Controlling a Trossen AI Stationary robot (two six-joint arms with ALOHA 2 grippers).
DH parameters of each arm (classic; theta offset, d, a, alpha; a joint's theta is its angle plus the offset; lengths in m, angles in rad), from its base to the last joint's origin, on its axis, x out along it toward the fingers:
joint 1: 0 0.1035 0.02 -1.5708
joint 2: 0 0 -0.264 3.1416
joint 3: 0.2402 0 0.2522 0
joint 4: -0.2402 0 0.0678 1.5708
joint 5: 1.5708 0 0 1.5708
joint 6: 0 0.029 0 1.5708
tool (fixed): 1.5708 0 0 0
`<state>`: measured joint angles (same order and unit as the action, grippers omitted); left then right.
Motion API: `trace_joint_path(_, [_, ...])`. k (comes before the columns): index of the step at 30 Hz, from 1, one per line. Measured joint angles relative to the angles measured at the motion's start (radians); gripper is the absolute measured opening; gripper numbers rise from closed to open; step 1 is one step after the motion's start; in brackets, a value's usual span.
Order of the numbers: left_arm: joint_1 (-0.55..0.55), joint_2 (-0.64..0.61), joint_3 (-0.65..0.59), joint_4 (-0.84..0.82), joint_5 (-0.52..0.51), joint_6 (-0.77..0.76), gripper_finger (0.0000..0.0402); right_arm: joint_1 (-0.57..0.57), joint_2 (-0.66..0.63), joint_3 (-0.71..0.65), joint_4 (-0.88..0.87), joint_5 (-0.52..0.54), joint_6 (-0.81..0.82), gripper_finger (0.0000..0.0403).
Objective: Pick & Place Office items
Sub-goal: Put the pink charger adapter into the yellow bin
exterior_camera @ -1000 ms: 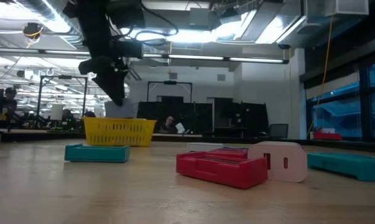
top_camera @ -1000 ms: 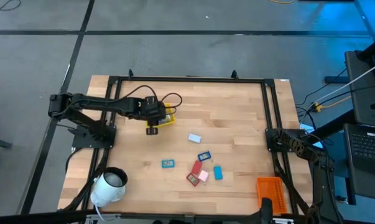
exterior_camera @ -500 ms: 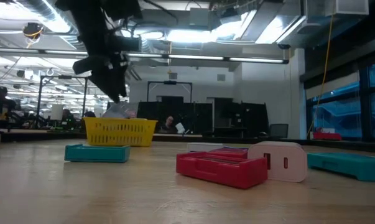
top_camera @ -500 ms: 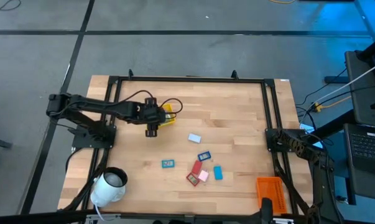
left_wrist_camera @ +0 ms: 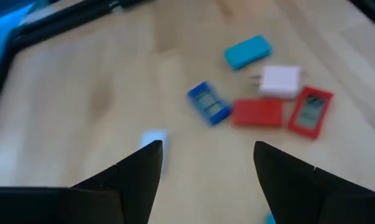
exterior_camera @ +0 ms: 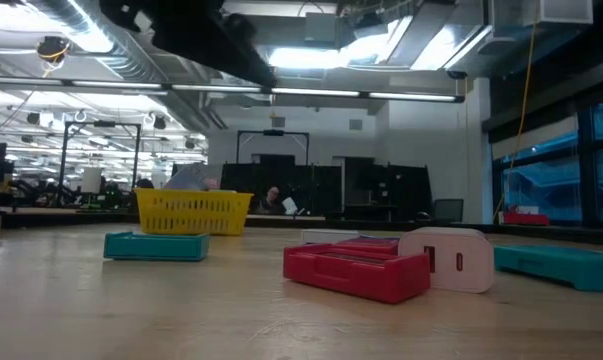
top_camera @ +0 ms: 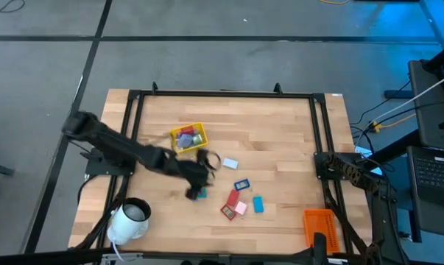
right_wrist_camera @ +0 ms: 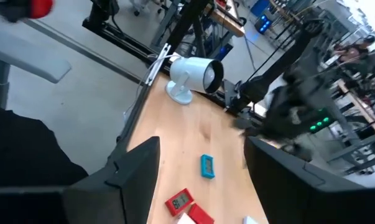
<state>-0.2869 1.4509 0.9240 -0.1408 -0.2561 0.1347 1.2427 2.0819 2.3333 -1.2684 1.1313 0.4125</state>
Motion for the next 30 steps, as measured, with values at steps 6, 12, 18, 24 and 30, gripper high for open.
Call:
trace_joint_path(6, [-0.053, 0.328, 0.233, -0.056, -0.062, 0.142, 0.0265, 0.001, 0.0, 0.0, 0.0, 0.013, -0.027, 0.0238])
trace_joint_path(12, [-0.051, 0.534, 0.47, -0.111, -0.033, 0.321, 0.0278, 0.011, 0.0, 0.0, 0.003, 0.007, -0.003, 0.0238])
trace_joint_path(18, [-0.039, 0.611, 0.564, -0.209, 0.1, 0.272, 0.0279, 0.038, 0.0, 0.0, 0.001, 0.011, 0.029, 0.0238])
trace_joint_path(24, [-0.04, 0.615, 0.578, -0.153, 0.168, 0.24, 0.0279, 0.046, 0.0, 0.0, 0.001, 0.031, 0.05, 0.0238])
trace_joint_path(30, [-0.04, 0.616, 0.573, -0.108, 0.216, 0.187, 0.028, 0.046, 0.0, 0.0, 0.004, 0.032, 0.052, 0.0238])
